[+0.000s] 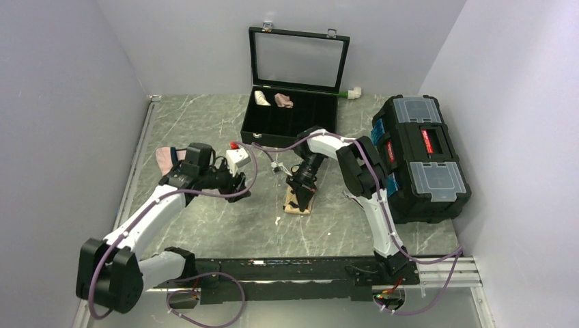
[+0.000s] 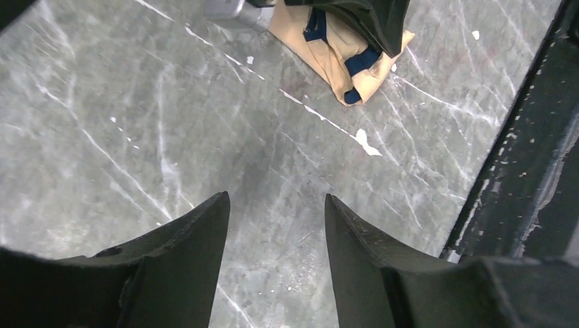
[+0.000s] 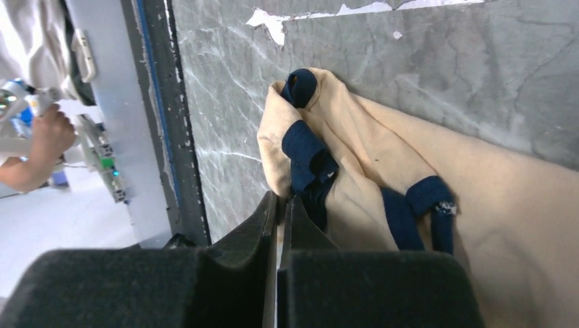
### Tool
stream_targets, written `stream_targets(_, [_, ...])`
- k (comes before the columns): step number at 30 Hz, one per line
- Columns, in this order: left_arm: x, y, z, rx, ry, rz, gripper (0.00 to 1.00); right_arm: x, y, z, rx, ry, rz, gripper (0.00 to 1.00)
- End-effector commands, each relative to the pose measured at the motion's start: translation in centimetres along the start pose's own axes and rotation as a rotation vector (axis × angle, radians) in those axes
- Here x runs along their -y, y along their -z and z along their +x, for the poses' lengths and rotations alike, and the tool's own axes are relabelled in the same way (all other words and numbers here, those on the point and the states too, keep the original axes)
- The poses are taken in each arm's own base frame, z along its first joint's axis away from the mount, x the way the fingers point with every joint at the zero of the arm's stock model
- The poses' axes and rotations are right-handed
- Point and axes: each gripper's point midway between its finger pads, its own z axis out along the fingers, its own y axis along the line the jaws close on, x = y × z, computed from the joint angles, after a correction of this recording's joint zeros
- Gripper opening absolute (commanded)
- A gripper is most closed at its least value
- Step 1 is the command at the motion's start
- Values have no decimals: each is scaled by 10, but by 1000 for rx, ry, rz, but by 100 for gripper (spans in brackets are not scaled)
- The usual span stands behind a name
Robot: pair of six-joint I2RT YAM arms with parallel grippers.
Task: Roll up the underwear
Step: Roll the underwear to the center of the board.
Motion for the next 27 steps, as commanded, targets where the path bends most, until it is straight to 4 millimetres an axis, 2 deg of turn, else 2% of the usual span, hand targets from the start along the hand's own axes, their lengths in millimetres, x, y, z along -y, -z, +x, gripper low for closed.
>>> stream_targets(1, [4, 3, -14, 52, -195, -39, 61, 0, 3, -11, 42, 50, -77, 0])
stream_targets(6, [36, -23, -17, 7, -359, 39, 68, 7, -3, -7, 50, 1, -112, 0])
stream_targets(9, [59, -47, -23, -4, -467, 88, 69, 11, -6, -3, 46, -19, -120, 0])
stream_targets(13, [77, -85, -23, -40, -526, 158, 70, 17, -10, 2, 34, -41, -126, 0])
stream_targets(20, [88, -130, -8, -108, -577, 211, 73, 19, -12, 7, 16, -50, -123, 0])
stream_targets(27, [93, -150, -1, -127, -619, 211, 73, 22, -14, 11, 5, -56, -120, 0])
